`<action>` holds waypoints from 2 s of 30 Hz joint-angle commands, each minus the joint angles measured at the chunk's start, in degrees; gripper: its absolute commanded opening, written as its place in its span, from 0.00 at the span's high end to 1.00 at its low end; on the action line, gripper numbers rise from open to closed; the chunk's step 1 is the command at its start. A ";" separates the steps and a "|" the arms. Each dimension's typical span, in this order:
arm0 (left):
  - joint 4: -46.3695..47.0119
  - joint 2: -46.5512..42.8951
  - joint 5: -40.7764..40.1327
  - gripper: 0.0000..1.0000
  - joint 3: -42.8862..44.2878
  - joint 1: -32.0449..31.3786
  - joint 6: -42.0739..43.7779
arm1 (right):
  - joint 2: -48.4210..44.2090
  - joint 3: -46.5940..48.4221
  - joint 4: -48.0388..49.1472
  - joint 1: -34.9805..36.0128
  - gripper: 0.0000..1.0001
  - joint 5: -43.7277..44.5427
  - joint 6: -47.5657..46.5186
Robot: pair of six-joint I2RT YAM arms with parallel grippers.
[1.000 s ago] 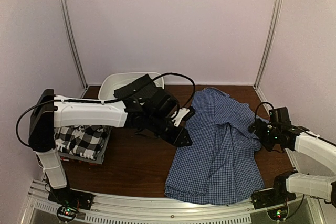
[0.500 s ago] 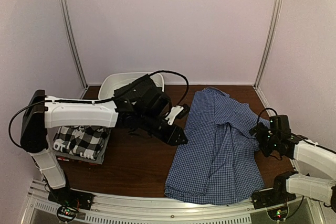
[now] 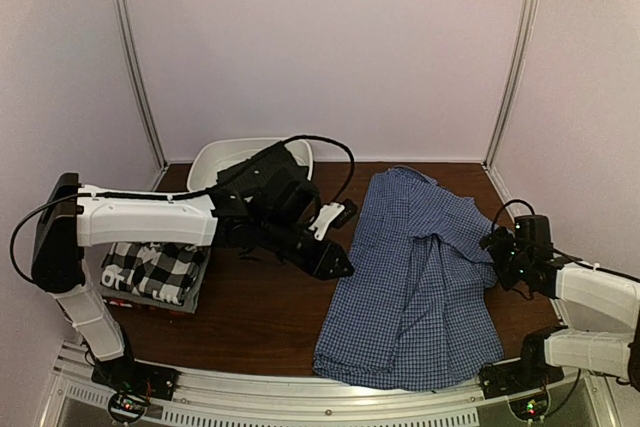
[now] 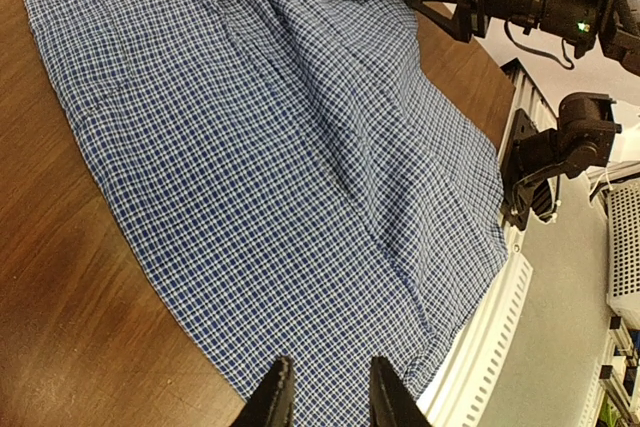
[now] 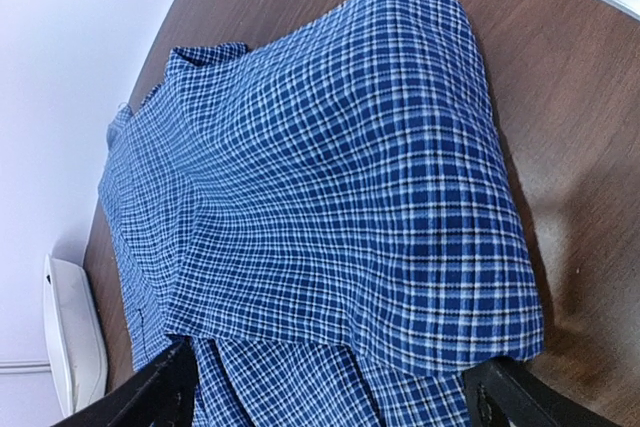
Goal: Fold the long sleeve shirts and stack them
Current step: Pick up the sleeve from the 1/3-folded shirt, then flatten out the 1/3-folded shirt at the center of the board.
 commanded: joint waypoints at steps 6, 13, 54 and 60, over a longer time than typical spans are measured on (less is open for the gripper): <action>1.43 -2.16 -0.42 0.73 -0.20 0.84 0.39 | 6.61 -0.53 10.42 -3.09 0.15 2.47 0.63; 0.80 -2.52 -0.26 0.73 -0.85 1.19 0.49 | 9.69 -0.80 12.88 -3.95 0.46 3.10 1.56; -1.25 -14.07 -5.93 0.76 -10.65 10.55 -2.23 | 67.95 99.01 -8.37 30.00 1.00 -4.78 -30.98; -1.73 -16.82 -6.63 0.76 -13.51 10.68 -3.53 | 73.93 108.72 -1.68 31.40 1.00 -9.69 -27.76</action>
